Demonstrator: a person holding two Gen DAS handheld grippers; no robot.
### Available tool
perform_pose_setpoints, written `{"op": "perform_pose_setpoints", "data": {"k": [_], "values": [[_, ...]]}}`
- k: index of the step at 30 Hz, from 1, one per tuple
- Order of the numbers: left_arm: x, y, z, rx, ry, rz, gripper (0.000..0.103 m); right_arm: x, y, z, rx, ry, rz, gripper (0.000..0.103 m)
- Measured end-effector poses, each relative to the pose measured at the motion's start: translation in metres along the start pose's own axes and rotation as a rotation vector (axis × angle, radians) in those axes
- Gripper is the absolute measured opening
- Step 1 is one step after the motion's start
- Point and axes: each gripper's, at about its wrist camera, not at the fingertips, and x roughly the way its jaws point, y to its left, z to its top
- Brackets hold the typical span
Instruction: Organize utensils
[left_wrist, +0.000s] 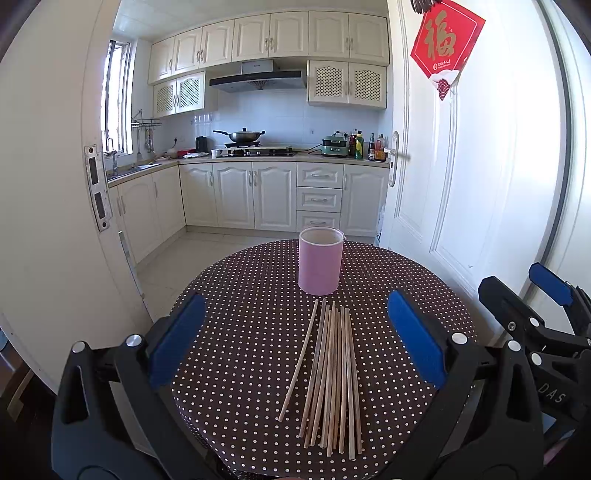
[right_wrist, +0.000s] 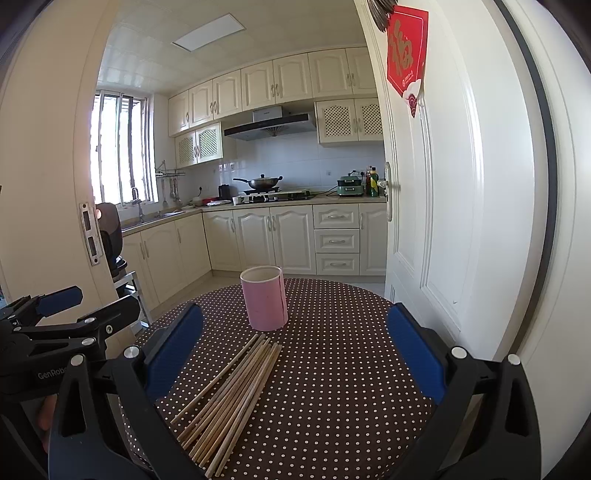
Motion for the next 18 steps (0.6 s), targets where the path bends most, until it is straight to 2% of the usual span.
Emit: {"op": "perform_pose_setpoints", "data": {"k": [18], "values": [[-0.0013,-0.0037,0.0020,0.008,-0.007,0.006,0.097,-0.0038,-0.0053,0.0029,0.006,0.012,0.004,0.096]]}}
